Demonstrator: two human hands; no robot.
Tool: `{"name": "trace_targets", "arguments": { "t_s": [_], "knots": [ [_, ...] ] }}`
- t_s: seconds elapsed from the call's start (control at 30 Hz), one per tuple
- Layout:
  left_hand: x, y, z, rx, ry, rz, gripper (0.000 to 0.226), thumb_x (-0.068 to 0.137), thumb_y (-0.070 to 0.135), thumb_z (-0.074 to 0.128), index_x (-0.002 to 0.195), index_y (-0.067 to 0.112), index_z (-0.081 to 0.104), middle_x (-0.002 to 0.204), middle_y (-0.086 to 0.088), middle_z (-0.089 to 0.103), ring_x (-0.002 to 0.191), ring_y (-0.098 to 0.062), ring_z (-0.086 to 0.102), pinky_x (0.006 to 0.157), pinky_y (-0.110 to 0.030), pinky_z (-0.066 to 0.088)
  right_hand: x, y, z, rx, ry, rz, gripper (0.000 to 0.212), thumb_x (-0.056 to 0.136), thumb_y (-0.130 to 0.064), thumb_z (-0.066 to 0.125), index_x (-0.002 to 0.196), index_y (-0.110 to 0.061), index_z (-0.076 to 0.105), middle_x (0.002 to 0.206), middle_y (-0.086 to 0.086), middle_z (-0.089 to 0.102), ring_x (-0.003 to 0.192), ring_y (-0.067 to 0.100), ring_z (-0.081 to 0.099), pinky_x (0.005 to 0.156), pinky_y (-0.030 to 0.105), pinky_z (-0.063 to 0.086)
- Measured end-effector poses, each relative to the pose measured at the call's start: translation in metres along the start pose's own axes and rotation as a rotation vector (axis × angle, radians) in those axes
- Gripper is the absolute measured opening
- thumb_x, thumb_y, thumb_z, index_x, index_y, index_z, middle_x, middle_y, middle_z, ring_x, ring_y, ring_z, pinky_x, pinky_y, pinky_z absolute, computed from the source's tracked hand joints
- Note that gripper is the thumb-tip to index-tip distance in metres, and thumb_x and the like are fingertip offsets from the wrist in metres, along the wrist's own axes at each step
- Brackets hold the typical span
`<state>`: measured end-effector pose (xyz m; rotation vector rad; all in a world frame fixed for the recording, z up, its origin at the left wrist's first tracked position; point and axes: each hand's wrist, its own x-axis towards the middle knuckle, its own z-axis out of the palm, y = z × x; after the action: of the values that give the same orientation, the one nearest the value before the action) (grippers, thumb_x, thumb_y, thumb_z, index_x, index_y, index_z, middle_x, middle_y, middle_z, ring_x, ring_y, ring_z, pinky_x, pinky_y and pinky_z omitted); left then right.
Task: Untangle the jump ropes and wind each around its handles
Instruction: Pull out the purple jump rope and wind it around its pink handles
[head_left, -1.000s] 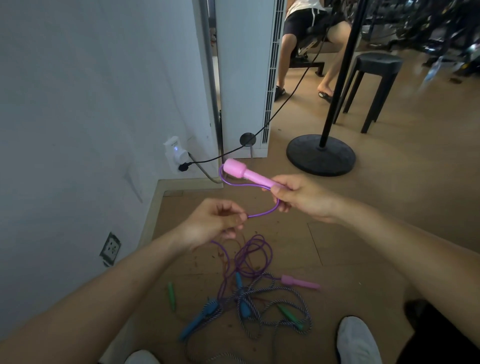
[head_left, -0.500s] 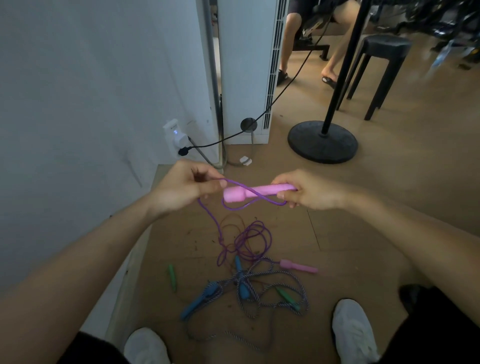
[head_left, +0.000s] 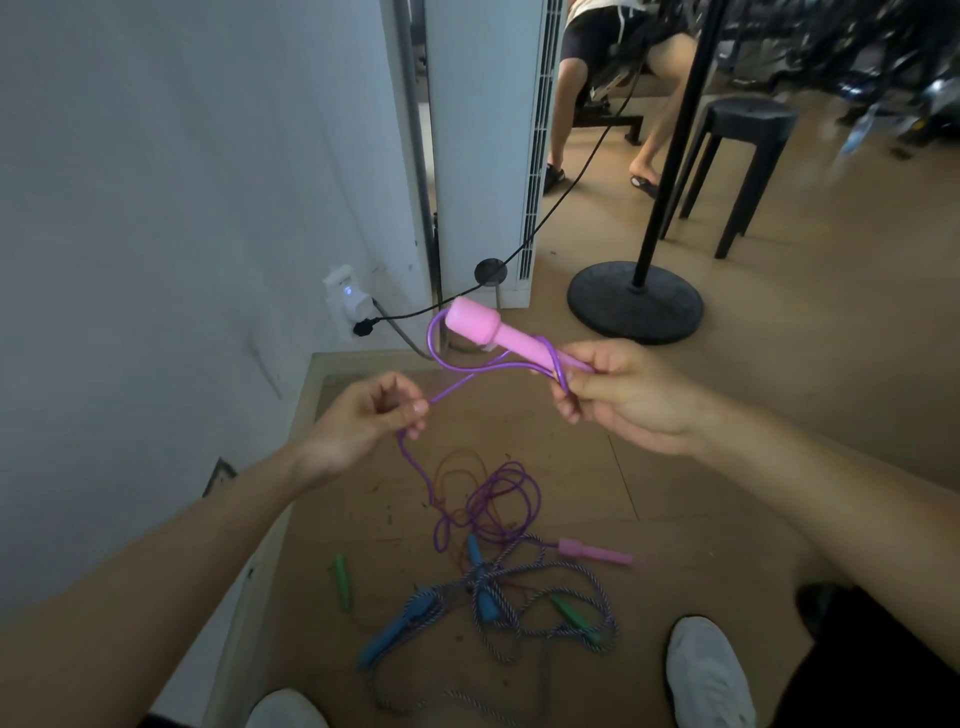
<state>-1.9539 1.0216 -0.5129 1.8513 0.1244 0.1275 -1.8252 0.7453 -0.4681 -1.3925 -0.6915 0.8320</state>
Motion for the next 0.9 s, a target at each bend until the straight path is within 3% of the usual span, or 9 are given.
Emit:
{"name": "trace_targets", "arguments": {
  "t_s": [0.2, 0.33, 0.4, 0.47, 0.57, 0.63, 0.7, 0.77, 0.9],
  "knots": [
    [-0.015, 0.007, 0.041, 0.163, -0.071, 0.111, 0.009, 0.091, 0.002, 0.068, 0.085, 0.006, 0.062, 0.070, 0.000, 0.062, 0.060, -0.005, 0.053, 0.060, -0.019, 0.043, 0.005, 0.009, 0.009, 0.068, 0.329, -0.026, 0.020, 0.098, 0.004, 0.048, 0.106, -0.005, 0.064, 0.076, 0.008, 0.058, 0.062, 0.012, 0.058, 0.061, 0.022, 0.051],
    [-0.027, 0.032, 0.058, 0.205, -0.189, 0.163, 0.008, 0.086, 0.001, 0.075, 0.090, 0.006, 0.070, 0.072, -0.012, 0.066, 0.062, -0.006, 0.054, 0.060, -0.020, 0.045, 0.008, 0.017, 0.009, -0.410, 0.440, -0.131, 0.016, 0.096, -0.002, 0.058, 0.103, -0.012, 0.068, 0.078, 0.003, 0.067, 0.059, 0.009, 0.063, 0.059, 0.026, 0.053],
    [-0.031, 0.045, 0.057, 0.209, -0.200, 0.178, 0.010, 0.084, 0.004, 0.077, 0.092, 0.010, 0.074, 0.078, -0.011, 0.072, 0.066, -0.015, 0.063, 0.064, -0.028, 0.052, 0.007, 0.019, 0.006, -0.686, 0.387, -0.166, 0.014, 0.095, -0.005, 0.060, 0.099, -0.014, 0.069, 0.079, 0.003, 0.070, 0.058, 0.008, 0.063, 0.059, 0.027, 0.051],
    [-0.031, 0.055, 0.050, 0.229, -0.154, 0.216, 0.015, 0.082, 0.006, 0.079, 0.094, 0.015, 0.077, 0.085, -0.001, 0.076, 0.074, -0.013, 0.069, 0.070, -0.025, 0.054, 0.005, 0.021, 0.005, -0.941, 0.275, -0.181, 0.014, 0.094, -0.009, 0.062, 0.098, -0.018, 0.071, 0.072, -0.004, 0.067, 0.058, 0.008, 0.060, 0.057, 0.022, 0.044],
    [-0.027, 0.062, 0.031, 0.241, -0.034, 0.238, 0.020, 0.081, 0.005, 0.079, 0.094, 0.021, 0.078, 0.088, 0.005, 0.078, 0.079, -0.010, 0.072, 0.075, -0.023, 0.055, 0.001, 0.023, 0.005, -1.080, 0.013, -0.112, 0.015, 0.093, -0.011, 0.065, 0.101, -0.022, 0.071, 0.074, -0.010, 0.065, 0.065, 0.005, 0.060, 0.060, 0.022, 0.044],
    [-0.022, 0.059, 0.018, 0.263, 0.044, 0.235, 0.022, 0.080, 0.006, 0.080, 0.093, 0.024, 0.078, 0.089, 0.007, 0.078, 0.080, -0.012, 0.073, 0.076, -0.027, 0.057, -0.001, 0.022, 0.004, -1.044, -0.124, -0.056, 0.017, 0.093, -0.010, 0.065, 0.104, -0.020, 0.071, 0.081, -0.006, 0.069, 0.071, 0.011, 0.065, 0.065, 0.029, 0.052],
    [-0.017, 0.054, 0.009, 0.278, 0.080, 0.252, 0.023, 0.078, 0.007, 0.081, 0.092, 0.025, 0.077, 0.088, 0.013, 0.078, 0.080, -0.005, 0.072, 0.076, -0.022, 0.055, -0.002, 0.018, 0.000, -0.903, -0.226, -0.006, 0.019, 0.092, -0.003, 0.064, 0.105, -0.014, 0.071, 0.081, -0.001, 0.069, 0.070, 0.019, 0.066, 0.065, 0.032, 0.055],
    [-0.012, 0.049, 0.004, 0.260, 0.093, 0.271, 0.020, 0.078, 0.009, 0.081, 0.092, 0.022, 0.077, 0.086, 0.016, 0.077, 0.080, 0.000, 0.071, 0.076, -0.015, 0.052, -0.005, 0.011, -0.004, -0.670, -0.336, 0.063, 0.024, 0.092, 0.004, 0.060, 0.101, -0.015, 0.072, 0.077, 0.001, 0.064, 0.067, 0.017, 0.061, 0.064, 0.027, 0.054],
    [-0.005, 0.038, 0.002, 0.113, 0.114, 0.272, 0.016, 0.080, 0.016, 0.075, 0.096, 0.017, 0.077, 0.089, 0.005, 0.078, 0.080, -0.008, 0.069, 0.077, -0.022, 0.054, -0.005, 0.005, -0.006, -0.111, -0.430, 0.132, 0.024, 0.091, 0.000, 0.057, 0.096, -0.018, 0.073, 0.078, 0.003, 0.060, 0.067, 0.013, 0.054, 0.066, 0.023, 0.047]
  ]
}}
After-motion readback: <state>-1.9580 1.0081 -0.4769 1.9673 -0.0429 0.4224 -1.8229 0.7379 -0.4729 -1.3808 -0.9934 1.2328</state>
